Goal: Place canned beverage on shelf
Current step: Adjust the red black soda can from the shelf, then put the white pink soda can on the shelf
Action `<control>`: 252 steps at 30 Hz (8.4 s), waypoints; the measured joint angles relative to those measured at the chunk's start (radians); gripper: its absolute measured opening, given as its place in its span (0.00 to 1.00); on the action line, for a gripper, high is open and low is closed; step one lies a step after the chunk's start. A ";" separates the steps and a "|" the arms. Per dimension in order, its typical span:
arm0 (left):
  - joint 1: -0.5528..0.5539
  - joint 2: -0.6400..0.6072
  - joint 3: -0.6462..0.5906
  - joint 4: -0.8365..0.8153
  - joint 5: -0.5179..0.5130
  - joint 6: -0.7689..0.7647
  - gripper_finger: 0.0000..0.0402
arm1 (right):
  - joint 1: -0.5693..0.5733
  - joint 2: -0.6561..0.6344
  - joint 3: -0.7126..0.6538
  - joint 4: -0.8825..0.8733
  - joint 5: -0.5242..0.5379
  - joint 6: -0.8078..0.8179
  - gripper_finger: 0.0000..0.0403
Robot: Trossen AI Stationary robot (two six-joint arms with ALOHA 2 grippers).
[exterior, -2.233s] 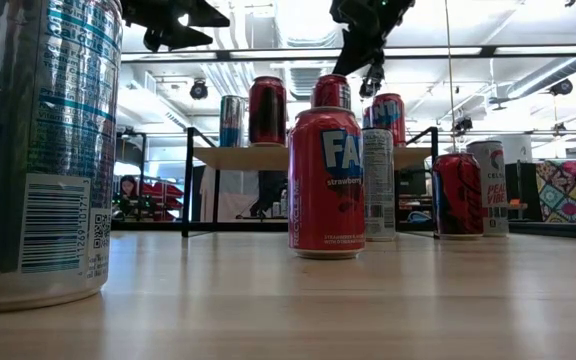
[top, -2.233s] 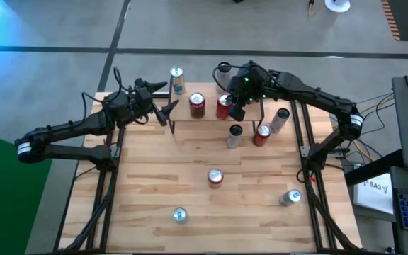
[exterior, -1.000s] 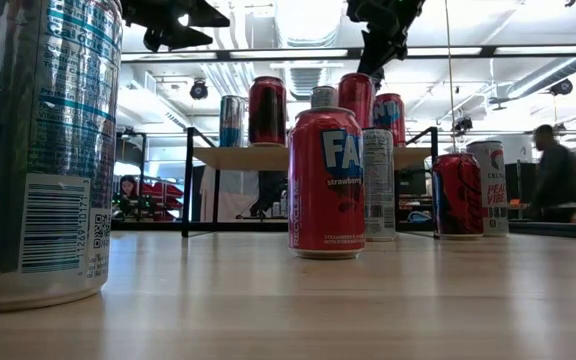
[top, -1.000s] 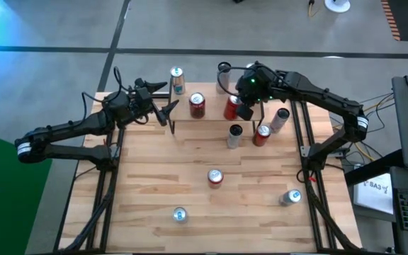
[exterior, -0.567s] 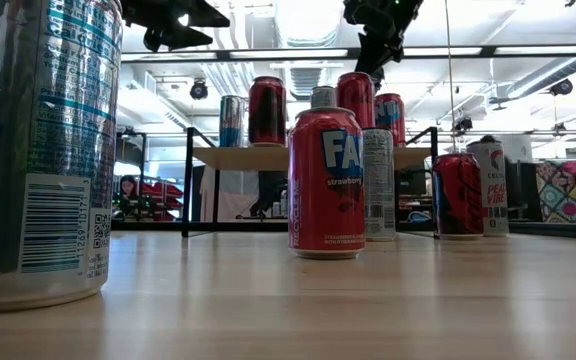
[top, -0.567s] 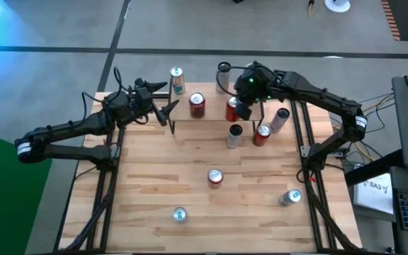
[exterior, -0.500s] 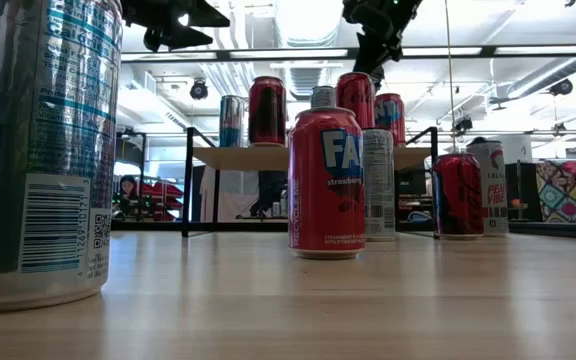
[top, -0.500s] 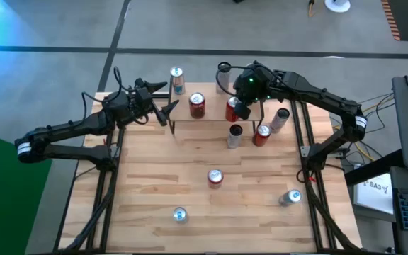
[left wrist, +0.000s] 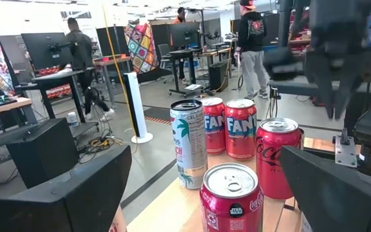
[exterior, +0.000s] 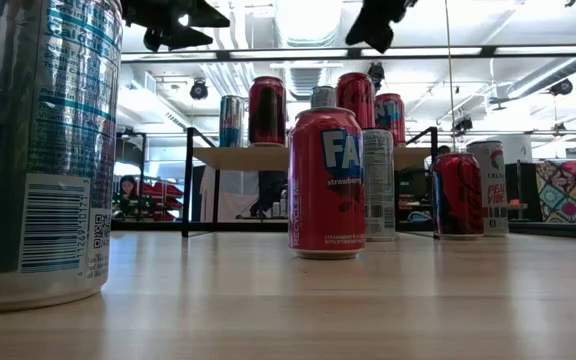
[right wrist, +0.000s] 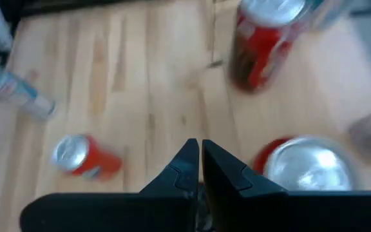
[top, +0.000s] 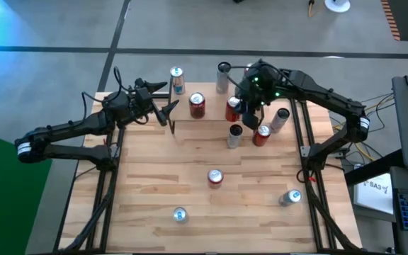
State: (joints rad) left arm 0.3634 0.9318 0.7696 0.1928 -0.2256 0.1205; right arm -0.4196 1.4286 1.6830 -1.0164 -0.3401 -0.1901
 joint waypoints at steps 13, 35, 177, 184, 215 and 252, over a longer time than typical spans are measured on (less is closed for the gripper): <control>0.000 0.000 0.000 0.000 0.000 0.002 0.95 | 0.009 0.083 -0.015 -0.028 0.233 0.055 0.03; 0.000 0.000 0.000 -0.002 0.000 0.002 0.95 | 0.001 0.066 0.025 0.064 0.211 0.018 0.03; -0.129 -0.002 -0.024 0.029 0.157 -0.088 0.95 | 0.360 0.155 -0.300 0.063 0.809 1.063 0.85; -0.129 -0.002 -0.024 0.028 0.157 -0.088 0.95 | 0.360 0.132 -0.303 0.062 0.798 1.083 0.84; -0.129 -0.002 -0.024 0.016 0.158 -0.077 0.95 | 0.363 0.232 -0.308 0.027 0.803 1.168 0.81; -0.129 -0.002 -0.025 0.014 0.158 -0.078 0.95 | 0.532 0.053 -0.069 -0.081 0.707 1.036 0.60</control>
State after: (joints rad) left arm 0.2345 0.9298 0.7444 0.2066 -0.0681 0.0422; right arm 0.1119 1.4815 1.6140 -1.0973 0.3674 0.8461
